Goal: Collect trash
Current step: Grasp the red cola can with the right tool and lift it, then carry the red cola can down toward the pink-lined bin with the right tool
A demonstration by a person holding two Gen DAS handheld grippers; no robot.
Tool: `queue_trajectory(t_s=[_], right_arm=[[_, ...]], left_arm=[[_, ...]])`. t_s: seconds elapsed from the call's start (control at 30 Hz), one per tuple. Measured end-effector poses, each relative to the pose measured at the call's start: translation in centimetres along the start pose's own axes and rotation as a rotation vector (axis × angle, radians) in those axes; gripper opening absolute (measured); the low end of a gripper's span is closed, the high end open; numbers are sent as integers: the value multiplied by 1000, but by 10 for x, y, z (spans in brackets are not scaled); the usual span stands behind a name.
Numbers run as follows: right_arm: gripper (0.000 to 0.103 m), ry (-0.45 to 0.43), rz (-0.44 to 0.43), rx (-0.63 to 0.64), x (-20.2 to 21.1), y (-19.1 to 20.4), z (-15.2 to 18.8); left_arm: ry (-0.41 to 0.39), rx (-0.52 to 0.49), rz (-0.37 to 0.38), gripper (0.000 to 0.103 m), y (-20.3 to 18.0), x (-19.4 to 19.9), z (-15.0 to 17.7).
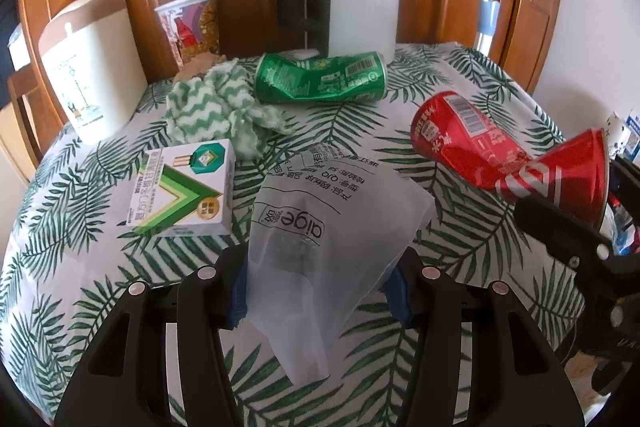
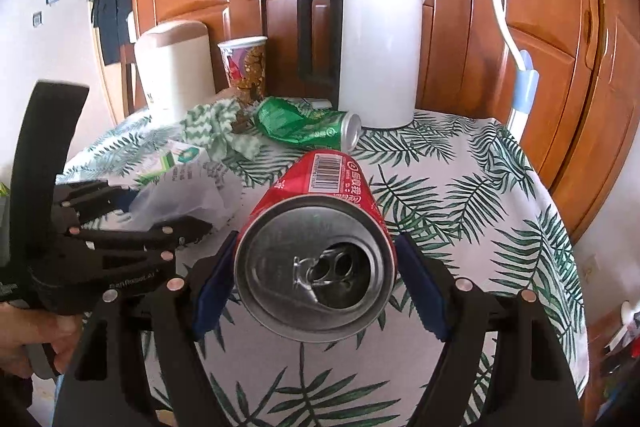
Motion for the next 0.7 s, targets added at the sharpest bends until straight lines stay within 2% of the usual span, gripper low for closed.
queue_trajectory(t_s=[0.33,0.7], right_arm=[[76,-21,1,20,14,9,-6],[76,-18,-32,62,46,32,19]], left_arm=[[-22,5,0,52,1,17,3],[-42,-12,0,52,-1,60,32]])
Point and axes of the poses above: each gripper's, at about its wrist camera, not at the fingertips, and x roughly against the way its jaws point, y to its left, z to its underside, the point moved 6 cm from there along -x, roughly the way its jaws point, and after that the axes turned 6 degrees about -x, right-handed, at the moved point
